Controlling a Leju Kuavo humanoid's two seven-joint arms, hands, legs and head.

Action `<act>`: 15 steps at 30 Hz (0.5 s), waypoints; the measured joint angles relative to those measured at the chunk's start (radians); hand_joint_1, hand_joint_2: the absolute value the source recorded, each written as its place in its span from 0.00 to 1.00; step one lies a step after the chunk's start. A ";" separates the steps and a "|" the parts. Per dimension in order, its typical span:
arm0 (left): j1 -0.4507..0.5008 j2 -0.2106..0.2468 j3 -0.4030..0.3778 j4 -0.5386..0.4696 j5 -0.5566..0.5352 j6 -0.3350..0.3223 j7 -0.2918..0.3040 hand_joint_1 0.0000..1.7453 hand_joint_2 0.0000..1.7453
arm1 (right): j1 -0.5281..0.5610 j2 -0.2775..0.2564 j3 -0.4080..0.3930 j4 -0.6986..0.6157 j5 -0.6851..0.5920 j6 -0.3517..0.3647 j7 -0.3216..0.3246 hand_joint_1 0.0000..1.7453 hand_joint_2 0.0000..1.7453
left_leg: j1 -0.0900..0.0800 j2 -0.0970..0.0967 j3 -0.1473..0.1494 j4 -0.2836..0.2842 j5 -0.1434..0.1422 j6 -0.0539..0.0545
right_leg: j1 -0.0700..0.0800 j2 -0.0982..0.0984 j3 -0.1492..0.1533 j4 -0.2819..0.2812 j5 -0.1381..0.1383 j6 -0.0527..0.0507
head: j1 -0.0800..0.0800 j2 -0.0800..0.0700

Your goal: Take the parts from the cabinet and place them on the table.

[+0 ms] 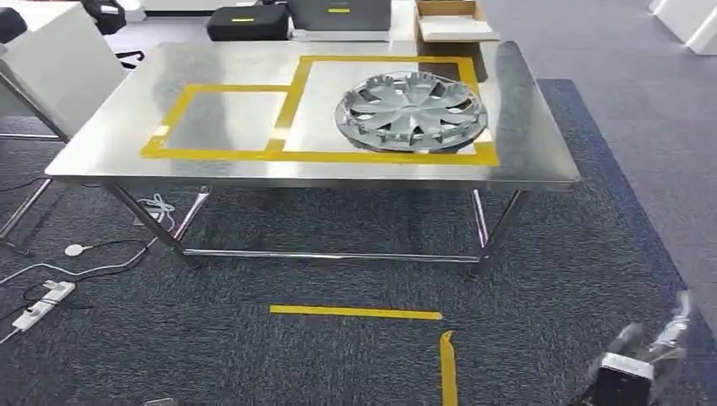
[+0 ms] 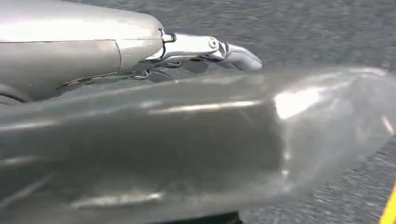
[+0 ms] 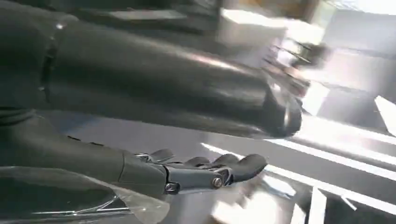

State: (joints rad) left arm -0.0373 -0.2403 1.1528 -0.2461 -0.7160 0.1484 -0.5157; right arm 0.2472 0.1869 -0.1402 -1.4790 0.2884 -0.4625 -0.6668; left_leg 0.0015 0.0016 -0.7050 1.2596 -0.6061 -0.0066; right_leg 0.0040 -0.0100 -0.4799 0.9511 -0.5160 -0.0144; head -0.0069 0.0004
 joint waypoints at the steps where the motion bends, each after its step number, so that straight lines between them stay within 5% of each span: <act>1: -0.001 -0.003 0.005 -0.002 0.000 0.000 0.000 0.00 0.00 | -0.001 0.002 -0.038 0.072 0.002 0.014 -0.001 0.00 0.00 | -0.001 0.000 0.001 0.050 -0.001 0.001 | 0.002 -0.006 -0.015 0.004 0.009 0.000 | 0.000 0.000; 3: 0.000 -0.008 0.011 -0.006 0.001 0.000 0.000 0.00 0.00 | -0.010 0.004 -0.097 0.194 -0.014 0.031 -0.002 0.00 0.00 | -0.001 0.000 0.045 0.034 0.060 0.007 | 0.005 -0.012 -0.045 0.015 0.028 0.001 | 0.000 0.000; 5: 0.002 -0.013 0.019 -0.012 0.006 -0.005 -0.001 0.00 0.00 | -0.055 0.004 -0.159 0.375 -0.037 0.067 -0.002 0.00 0.00 | -0.004 -0.001 0.162 -0.121 0.111 0.018 | 0.006 -0.005 -0.075 0.019 0.044 0.005 | 0.000 0.000; 6: 0.001 -0.016 0.025 -0.015 0.009 -0.013 -0.004 0.00 0.00 | -0.081 0.003 -0.197 0.482 -0.041 0.081 -0.002 0.00 0.00 | -0.008 -0.003 0.233 -0.216 0.093 0.025 | 0.006 -0.005 -0.082 0.020 0.051 0.009 | -0.002 0.000; 7: 0.000 -0.021 0.033 -0.020 0.011 -0.022 -0.007 0.00 0.00 | -0.109 0.002 -0.243 0.610 -0.044 0.089 0.005 0.00 0.00 | -0.010 -0.003 0.270 -0.289 0.075 0.029 | 0.010 -0.005 -0.087 0.023 0.058 0.014 | 0.001 0.000; 9: -0.002 -0.028 0.046 -0.026 0.018 -0.031 -0.010 0.00 0.00 | -0.139 0.000 -0.309 0.779 -0.045 0.096 0.012 0.00 0.00 | -0.016 -0.003 0.264 -0.305 0.067 0.030 | 0.006 -0.009 -0.098 0.023 0.073 0.025 | -0.001 0.000; 11: 0.001 -0.036 0.055 -0.031 0.020 -0.034 -0.013 0.00 0.00 | -0.157 -0.003 -0.352 0.892 -0.048 0.105 0.023 0.00 0.00 | -0.006 0.000 0.261 -0.319 0.082 0.043 | 0.005 -0.007 -0.110 0.030 0.069 0.036 | 0.000 0.000; 13: 0.001 -0.039 0.060 -0.036 0.016 -0.037 -0.018 0.00 0.00 | -0.182 -0.007 -0.390 0.990 -0.081 0.161 0.110 0.00 0.00 | -0.008 0.004 0.248 -0.318 0.094 0.054 | 0.002 0.005 -0.151 0.120 -0.006 0.047 | 0.006 0.000; 15: 0.001 -0.039 0.065 -0.036 0.005 -0.027 -0.013 0.00 0.00 | -0.204 -0.007 -0.439 1.060 -0.132 0.208 0.277 0.00 0.00 | -0.011 0.002 0.233 -0.314 0.103 0.055 | -0.004 0.006 -0.215 0.291 -0.087 0.054 | 0.006 0.000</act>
State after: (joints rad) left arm -0.0366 -0.2792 1.2177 -0.2823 -0.7107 0.1213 -0.5291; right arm 0.0433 0.1801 -0.5788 -0.4187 0.1567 -0.2548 -0.3895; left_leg -0.0093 0.0039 -0.4719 0.9451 -0.5027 0.0481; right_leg 0.0002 -0.0040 -0.6945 1.2422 -0.6026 0.0392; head -0.0011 0.0004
